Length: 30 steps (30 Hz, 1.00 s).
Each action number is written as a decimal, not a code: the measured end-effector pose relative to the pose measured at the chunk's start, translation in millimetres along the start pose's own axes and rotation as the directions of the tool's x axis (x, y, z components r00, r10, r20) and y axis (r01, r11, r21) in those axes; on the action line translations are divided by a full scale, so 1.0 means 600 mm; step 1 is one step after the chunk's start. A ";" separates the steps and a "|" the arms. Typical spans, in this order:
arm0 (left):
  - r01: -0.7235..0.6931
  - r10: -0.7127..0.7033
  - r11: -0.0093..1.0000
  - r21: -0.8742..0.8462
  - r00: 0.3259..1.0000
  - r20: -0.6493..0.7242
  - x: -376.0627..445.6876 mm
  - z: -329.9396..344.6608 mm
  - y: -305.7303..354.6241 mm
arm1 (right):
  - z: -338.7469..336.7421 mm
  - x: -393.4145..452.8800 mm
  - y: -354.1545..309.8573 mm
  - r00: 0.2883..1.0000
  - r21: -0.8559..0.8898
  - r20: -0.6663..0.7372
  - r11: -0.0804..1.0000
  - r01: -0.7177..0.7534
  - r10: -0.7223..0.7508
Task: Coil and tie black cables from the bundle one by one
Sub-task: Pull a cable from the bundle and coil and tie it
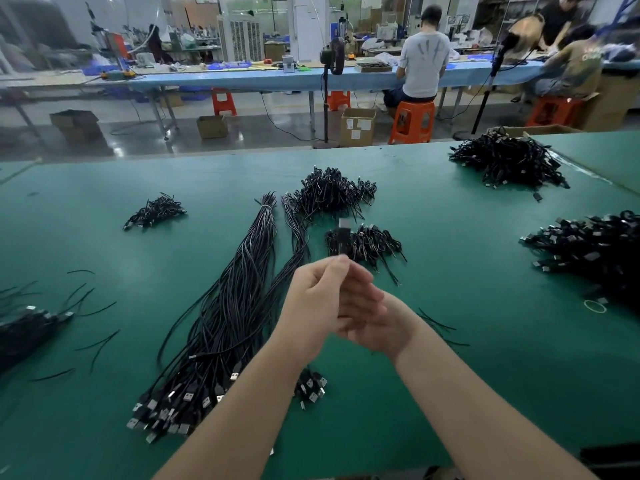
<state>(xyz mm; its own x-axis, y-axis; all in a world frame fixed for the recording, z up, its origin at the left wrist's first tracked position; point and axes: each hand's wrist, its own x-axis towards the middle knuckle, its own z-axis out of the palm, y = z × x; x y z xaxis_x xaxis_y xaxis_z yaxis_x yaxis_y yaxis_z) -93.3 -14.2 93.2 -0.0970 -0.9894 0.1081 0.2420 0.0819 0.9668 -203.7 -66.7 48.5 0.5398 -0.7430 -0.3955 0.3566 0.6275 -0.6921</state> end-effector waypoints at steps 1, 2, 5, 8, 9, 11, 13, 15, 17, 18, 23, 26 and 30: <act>0.042 -0.042 0.999 -0.016 0.999 0.025 -0.004 -0.005 -0.005 | 0.000 -0.003 -0.008 0.999 -0.018 0.049 1.000 0.002 -0.001; 0.076 -0.076 0.997 -0.023 0.997 0.030 -0.008 -0.011 -0.012 | 0.001 -0.006 -0.015 0.996 -0.073 0.085 0.997 0.007 -0.001; 0.137 -0.137 0.990 -0.028 0.991 -0.005 -0.016 -0.029 -0.037 | 0.012 -0.008 -0.033 1.000 -0.283 -0.008 0.959 0.011 -0.014; 0.153 -0.151 0.988 0.021 0.987 -0.058 -0.020 -0.040 -0.062 | 0.026 -0.003 -0.050 0.972 -0.430 -0.127 0.894 0.126 -0.198; 0.155 -0.150 0.987 0.050 0.984 -0.098 -0.020 -0.041 -0.069 | 0.029 -0.002 -0.054 0.961 -0.460 -0.135 0.874 0.155 -0.242; 0.149 -0.129 0.984 0.094 0.973 -0.193 -0.017 -0.041 -0.080 | 0.033 -0.003 -0.058 0.938 -0.518 -0.166 0.836 0.179 -0.304; 0.141 -0.115 0.986 0.083 0.959 -0.259 -0.013 -0.039 -0.084 | 0.039 -0.004 -0.056 0.915 -0.540 -0.189 0.816 0.206 -0.356; 0.152 -0.139 0.988 0.023 0.947 -0.291 -0.010 -0.035 -0.084 | 0.047 -0.007 -0.050 0.887 -0.550 -0.204 0.798 0.246 -0.414; 0.161 -0.164 0.986 -0.035 0.936 -0.313 -0.006 -0.032 -0.083 | 0.052 -0.008 -0.041 0.861 -0.557 -0.225 0.785 0.271 -0.457; 0.155 -0.169 0.986 -0.067 0.930 -0.326 -0.004 -0.031 -0.083 | 0.052 -0.009 -0.036 0.852 -0.549 -0.224 0.783 0.291 -0.473; 0.065 -0.177 0.969 -0.239 0.856 -0.486 0.010 -0.037 -0.078 | 0.065 -0.024 -0.008 0.866 -0.474 -0.167 0.809 0.349 -0.472; -0.026 -0.260 0.881 -0.472 0.807 -0.531 0.029 -0.046 -0.065 | 0.070 -0.026 0.010 0.887 -0.371 -0.125 0.850 0.374 -0.445; -0.037 -0.358 0.792 -0.609 0.780 -0.513 0.052 -0.060 -0.047 | 0.066 -0.026 0.032 0.923 -0.150 -0.095 0.922 0.358 -0.374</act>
<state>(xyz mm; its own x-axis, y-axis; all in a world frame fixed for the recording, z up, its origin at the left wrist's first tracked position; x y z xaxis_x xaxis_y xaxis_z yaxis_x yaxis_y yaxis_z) -68.3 -52.0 60.8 0.3334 -0.8624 -0.3809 0.7835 0.0287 0.6207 -174.8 -33.9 65.0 0.2927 -0.9422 -0.1633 0.4071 0.2773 -0.8703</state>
